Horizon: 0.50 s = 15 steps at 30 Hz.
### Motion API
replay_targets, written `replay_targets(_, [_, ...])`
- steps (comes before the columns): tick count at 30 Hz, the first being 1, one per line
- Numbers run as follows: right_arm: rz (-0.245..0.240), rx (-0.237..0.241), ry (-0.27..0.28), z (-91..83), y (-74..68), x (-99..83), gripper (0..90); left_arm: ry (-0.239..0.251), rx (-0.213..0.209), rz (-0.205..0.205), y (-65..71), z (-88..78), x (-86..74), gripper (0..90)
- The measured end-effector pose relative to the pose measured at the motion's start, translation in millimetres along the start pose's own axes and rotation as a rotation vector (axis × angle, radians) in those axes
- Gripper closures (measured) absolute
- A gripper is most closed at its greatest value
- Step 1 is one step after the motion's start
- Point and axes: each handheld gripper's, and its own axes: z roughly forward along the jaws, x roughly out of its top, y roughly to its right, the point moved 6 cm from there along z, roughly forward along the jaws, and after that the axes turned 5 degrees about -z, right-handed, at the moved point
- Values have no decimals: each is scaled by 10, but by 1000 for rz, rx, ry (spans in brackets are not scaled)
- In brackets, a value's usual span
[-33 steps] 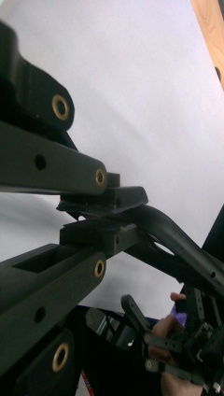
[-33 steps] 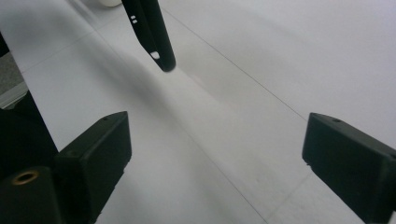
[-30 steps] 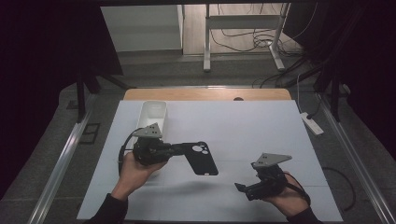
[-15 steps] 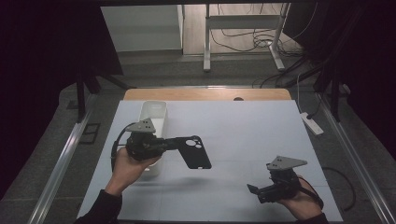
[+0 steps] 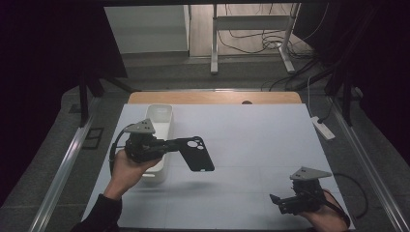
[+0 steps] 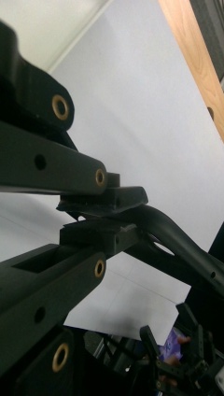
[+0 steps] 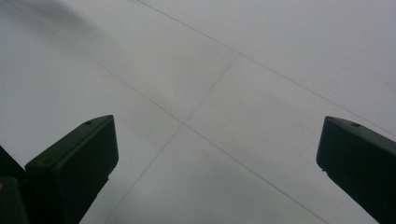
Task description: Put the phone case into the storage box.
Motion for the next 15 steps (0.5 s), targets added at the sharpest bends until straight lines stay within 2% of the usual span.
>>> replay_targets(5, [29, -4, 0, -57, 15, -85, 0, 0, 0, -11, -56, -40, 25, 837])
replay_targets(12, [39, -9, -11, -75, 22, -170, 0, -5, 22, -11, -128, -135, 94, 837])
replay_targets(15, [45, -13, 1, -94, 28, -171, 0, -7, 30, -10, -157, -172, 123, 837])
